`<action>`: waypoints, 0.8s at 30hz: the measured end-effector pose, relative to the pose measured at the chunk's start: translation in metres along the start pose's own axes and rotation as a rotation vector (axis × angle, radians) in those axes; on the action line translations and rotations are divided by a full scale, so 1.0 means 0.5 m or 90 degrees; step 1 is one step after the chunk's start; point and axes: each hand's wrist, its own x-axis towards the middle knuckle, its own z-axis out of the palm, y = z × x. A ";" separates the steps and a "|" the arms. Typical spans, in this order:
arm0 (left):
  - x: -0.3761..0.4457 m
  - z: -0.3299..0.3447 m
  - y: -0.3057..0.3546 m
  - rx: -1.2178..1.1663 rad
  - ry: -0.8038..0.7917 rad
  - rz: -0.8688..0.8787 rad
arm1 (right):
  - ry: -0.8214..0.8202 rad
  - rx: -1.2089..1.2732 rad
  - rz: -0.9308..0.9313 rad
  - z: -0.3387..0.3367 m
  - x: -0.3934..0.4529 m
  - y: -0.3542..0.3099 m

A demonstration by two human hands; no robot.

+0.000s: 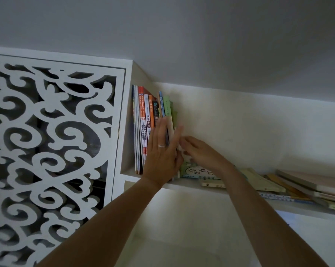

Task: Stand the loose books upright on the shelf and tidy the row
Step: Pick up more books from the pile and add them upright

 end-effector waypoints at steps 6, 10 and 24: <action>0.000 -0.002 0.010 0.214 -0.239 0.167 | -0.064 -0.391 0.185 -0.062 -0.061 0.103; 0.008 -0.012 0.030 0.249 -0.245 0.093 | 0.065 -0.411 0.094 -0.064 -0.067 0.125; 0.003 -0.009 0.032 0.185 -0.195 0.075 | 0.387 -0.365 0.073 -0.127 -0.087 0.157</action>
